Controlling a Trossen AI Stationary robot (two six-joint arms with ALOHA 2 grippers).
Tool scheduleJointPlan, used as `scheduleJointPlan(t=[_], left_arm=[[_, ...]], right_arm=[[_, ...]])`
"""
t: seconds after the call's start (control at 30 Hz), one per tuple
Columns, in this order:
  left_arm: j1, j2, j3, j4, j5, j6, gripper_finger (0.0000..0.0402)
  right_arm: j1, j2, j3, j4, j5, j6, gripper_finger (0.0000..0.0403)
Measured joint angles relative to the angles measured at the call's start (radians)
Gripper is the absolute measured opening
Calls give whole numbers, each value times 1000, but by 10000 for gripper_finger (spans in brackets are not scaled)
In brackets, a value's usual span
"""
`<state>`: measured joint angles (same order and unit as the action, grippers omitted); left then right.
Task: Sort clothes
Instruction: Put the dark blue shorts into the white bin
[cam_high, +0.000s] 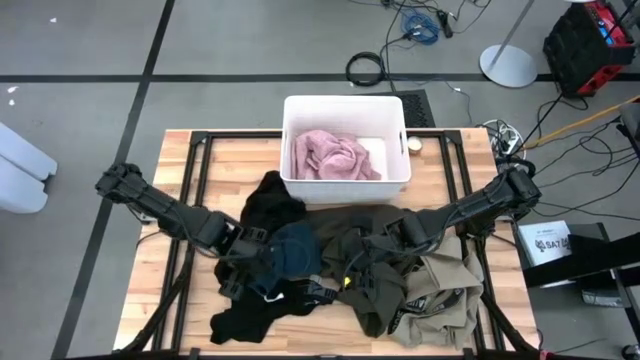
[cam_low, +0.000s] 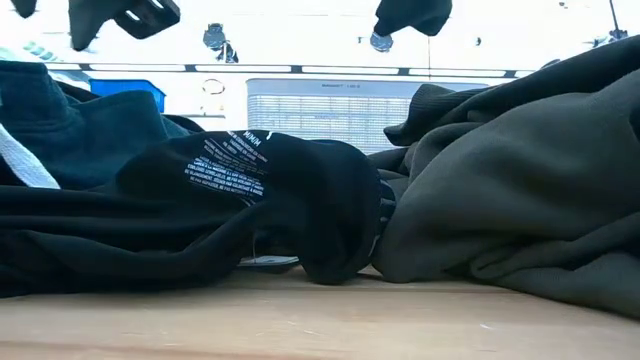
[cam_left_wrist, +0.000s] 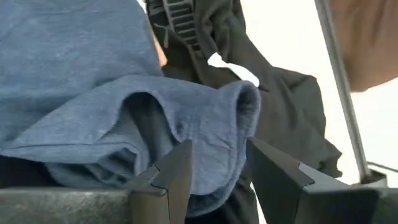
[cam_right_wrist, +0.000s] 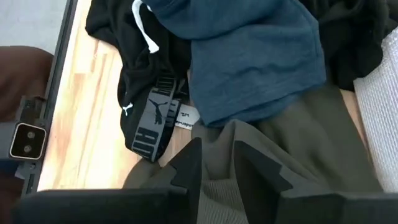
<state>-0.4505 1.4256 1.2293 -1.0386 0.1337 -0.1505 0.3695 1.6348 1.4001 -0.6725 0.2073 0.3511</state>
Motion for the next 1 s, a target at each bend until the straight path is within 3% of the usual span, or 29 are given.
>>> scheduleJointPlan(t=[0.23,0.43,1.0], left_arm=[[-77,57,0,0,-204,-52,160],[-89,120,0,-66,-193,-40,160],[-68,163,0,-138,-231,303,160]], right_arm=[[5,0,-10,41,72,23,84],[8,0,-10,38,77,10,84],[9,0,-9,58,78,-14,84]])
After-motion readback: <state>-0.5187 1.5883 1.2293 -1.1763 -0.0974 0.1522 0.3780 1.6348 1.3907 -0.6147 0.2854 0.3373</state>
